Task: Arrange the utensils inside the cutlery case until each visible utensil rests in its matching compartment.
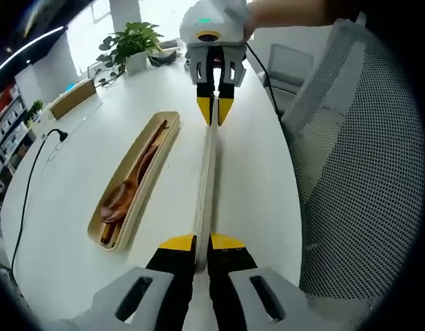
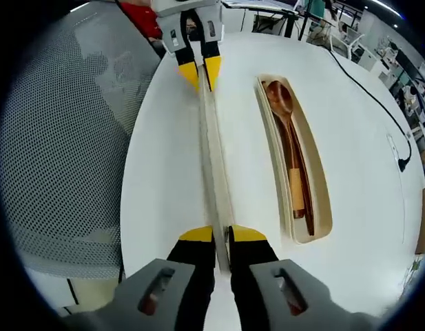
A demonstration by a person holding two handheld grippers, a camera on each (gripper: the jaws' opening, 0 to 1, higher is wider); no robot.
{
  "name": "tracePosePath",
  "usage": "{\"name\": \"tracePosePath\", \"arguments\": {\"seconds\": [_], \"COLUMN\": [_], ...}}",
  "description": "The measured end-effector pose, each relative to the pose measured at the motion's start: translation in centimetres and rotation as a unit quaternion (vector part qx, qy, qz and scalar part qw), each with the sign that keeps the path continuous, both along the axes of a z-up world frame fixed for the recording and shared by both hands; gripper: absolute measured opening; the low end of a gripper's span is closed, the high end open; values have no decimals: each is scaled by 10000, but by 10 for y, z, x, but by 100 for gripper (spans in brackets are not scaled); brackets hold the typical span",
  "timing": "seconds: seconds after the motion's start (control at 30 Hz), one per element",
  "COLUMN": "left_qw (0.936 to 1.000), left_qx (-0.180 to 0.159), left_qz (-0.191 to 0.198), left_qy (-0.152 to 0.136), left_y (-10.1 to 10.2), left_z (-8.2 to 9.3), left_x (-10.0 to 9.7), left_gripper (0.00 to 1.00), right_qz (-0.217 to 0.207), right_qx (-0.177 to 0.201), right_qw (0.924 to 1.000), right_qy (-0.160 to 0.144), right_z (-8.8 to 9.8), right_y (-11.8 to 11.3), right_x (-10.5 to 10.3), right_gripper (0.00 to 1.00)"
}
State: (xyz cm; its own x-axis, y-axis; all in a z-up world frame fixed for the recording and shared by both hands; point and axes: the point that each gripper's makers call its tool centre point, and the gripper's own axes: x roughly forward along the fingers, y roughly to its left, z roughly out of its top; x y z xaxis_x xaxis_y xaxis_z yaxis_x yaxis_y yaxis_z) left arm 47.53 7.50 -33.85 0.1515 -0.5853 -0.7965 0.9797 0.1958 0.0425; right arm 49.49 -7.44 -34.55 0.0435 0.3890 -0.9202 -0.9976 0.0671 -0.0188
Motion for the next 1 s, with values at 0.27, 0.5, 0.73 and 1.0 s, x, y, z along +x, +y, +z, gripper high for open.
{"name": "tracePosePath", "arguments": {"seconds": [0.27,0.5,0.73,1.0], "left_qw": [9982,9773,9304,8882], "left_qx": [-119,-844,-1547,-2048], "left_qz": [199,1015,1621,1635], "left_qy": [552,1658,2900,3775], "left_y": [-8,-22,-30,-41], "left_z": [2,23,44,70], "left_x": [-14,-16,-18,-29], "left_gripper": [4,4,4,4], "right_qz": [-356,-157,472,1562], "right_qx": [217,640,475,376], "right_qw": [9949,9823,9623,9372], "right_qy": [-913,-1753,-2634,-3095], "right_z": [13,38,48,56], "right_y": [-8,-3,12,43], "right_x": [9,4,6,-1], "right_gripper": [24,44,61,61]}}
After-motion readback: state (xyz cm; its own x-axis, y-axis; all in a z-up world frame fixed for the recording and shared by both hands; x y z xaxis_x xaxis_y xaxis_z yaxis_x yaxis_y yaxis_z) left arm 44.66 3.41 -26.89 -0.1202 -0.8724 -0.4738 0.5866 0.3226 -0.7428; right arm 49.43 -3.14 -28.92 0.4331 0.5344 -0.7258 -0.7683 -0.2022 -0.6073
